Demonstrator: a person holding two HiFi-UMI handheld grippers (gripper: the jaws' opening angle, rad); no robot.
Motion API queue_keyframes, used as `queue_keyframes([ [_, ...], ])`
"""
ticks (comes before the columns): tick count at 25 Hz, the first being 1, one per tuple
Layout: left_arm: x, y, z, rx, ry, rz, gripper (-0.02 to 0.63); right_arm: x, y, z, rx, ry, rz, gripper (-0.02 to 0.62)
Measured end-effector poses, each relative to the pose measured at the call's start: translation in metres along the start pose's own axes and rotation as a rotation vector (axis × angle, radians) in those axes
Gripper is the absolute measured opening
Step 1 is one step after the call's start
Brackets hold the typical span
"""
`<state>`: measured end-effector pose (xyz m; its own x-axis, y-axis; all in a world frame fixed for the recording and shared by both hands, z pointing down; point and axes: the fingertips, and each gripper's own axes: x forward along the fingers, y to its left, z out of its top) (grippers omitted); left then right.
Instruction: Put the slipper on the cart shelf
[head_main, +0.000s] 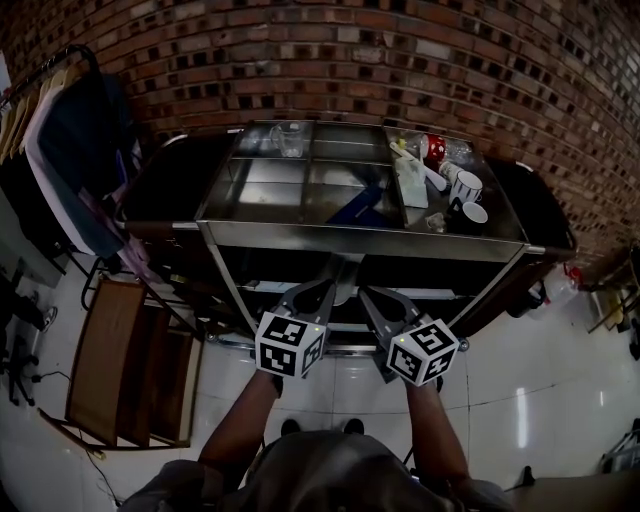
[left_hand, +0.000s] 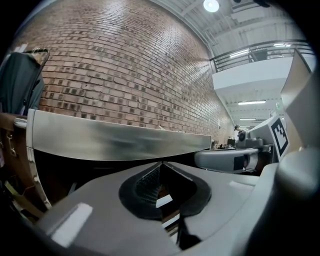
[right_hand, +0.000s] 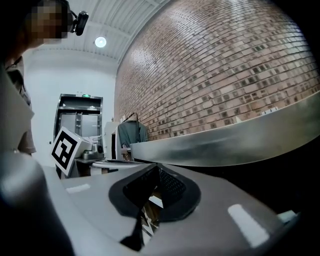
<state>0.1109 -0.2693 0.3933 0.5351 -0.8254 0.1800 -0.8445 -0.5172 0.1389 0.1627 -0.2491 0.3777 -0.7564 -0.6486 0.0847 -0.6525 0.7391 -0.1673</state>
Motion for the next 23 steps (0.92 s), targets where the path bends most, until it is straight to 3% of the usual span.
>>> queue_keyframes([
  [23, 0.0017, -0.0102, -0.0055, -0.007, 0.029, -0.012, 0.008, 0.0011, 0.0014, 0.0056, -0.009, -0.008, 0.031, 0.000],
])
